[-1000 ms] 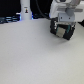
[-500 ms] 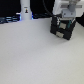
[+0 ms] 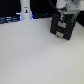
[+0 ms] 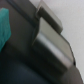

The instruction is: Open the kcup holder, insert the kcup into the holder, and close the kcup holder

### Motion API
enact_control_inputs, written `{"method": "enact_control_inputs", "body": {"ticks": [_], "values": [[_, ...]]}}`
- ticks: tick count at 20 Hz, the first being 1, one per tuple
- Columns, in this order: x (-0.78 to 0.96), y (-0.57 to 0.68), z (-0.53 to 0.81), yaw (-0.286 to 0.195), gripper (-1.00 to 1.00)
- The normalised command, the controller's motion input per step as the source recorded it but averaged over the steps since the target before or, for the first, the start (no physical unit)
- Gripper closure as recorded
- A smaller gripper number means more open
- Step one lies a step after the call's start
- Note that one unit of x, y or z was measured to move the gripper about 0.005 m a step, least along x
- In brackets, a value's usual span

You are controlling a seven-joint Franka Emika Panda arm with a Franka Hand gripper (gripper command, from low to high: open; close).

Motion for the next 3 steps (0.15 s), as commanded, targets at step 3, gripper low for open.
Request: {"method": "enact_control_inputs", "body": {"ticks": [3], "values": [[0.0,0.0,0.0,0.0,-1.0]]}}
